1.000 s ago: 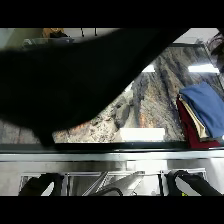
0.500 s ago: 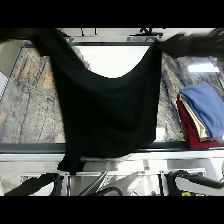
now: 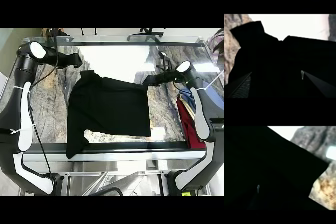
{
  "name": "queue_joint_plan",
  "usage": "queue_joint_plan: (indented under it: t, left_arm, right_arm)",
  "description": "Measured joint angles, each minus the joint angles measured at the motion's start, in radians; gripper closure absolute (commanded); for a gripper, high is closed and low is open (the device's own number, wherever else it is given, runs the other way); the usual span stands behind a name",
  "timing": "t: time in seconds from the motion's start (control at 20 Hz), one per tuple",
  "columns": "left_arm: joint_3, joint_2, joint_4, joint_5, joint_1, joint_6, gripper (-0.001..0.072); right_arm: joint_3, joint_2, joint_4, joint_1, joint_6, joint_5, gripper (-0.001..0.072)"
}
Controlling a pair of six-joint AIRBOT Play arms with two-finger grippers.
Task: Fold the shirts.
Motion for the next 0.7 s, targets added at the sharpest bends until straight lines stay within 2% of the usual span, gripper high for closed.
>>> queue_joint_plan:
  t: [0.1, 0.35, 0.5, 0.7]
  left_arm:
    - [0.000, 0.011, 0.000, -0.058, 0.051, 0.000, 0.0017]
    - [-0.077, 0.107, 0.000, -0.308, 0.206, -0.001, 0.0017]
    - [-0.319, 0.230, 0.000, -0.360, 0.274, 0.000, 0.0017]
    - [-0.776, 0.429, -0.008, -0.291, 0.321, 0.011, 0.0017]
  right_arm:
    - [0.000, -0.001, -0.007, -0.031, 0.020, 0.003, 0.0287]
    - [-0.073, 0.066, -0.019, -0.190, 0.056, 0.156, 0.0289]
    - [-0.256, 0.142, -0.016, -0.290, 0.064, 0.217, 0.0289]
    - [-0.568, 0.257, 0.046, -0.372, 0.032, 0.213, 0.0289]
